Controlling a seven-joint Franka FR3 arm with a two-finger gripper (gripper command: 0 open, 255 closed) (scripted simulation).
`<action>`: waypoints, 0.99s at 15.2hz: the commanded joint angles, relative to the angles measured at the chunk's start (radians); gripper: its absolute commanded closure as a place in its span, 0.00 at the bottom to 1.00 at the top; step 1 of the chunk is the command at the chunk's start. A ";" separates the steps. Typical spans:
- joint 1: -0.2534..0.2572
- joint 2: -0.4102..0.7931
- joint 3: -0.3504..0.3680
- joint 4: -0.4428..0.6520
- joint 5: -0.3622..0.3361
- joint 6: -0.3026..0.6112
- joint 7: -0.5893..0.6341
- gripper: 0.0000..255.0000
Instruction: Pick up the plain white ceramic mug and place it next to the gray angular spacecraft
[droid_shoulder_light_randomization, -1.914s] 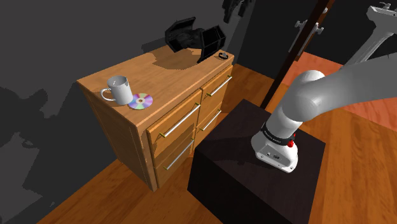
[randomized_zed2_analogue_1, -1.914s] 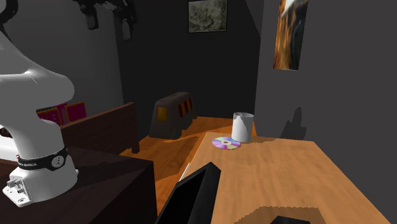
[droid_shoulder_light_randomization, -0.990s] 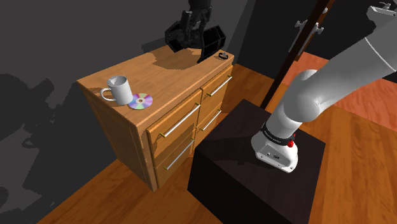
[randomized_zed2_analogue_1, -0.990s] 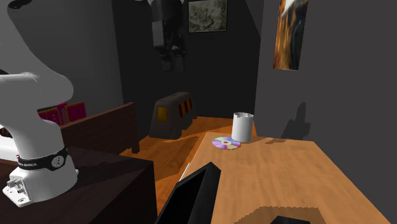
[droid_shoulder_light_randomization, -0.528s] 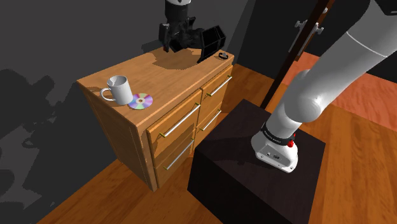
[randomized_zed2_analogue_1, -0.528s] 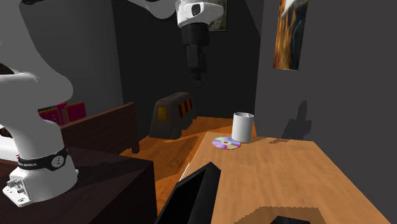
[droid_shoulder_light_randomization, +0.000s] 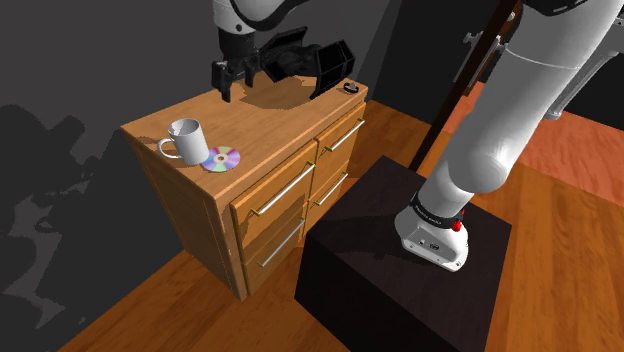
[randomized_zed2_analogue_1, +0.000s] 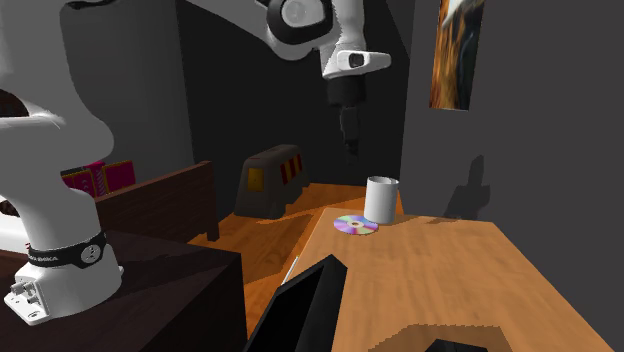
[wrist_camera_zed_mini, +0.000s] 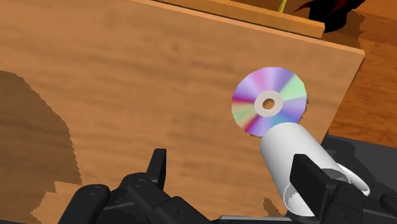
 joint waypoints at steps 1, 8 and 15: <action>0.013 0.076 0.010 0.063 -0.016 0.010 0.009 0.00; 0.077 0.329 0.029 0.295 -0.077 0.020 0.037 0.00; 0.100 0.427 0.025 0.345 -0.101 0.064 0.047 0.00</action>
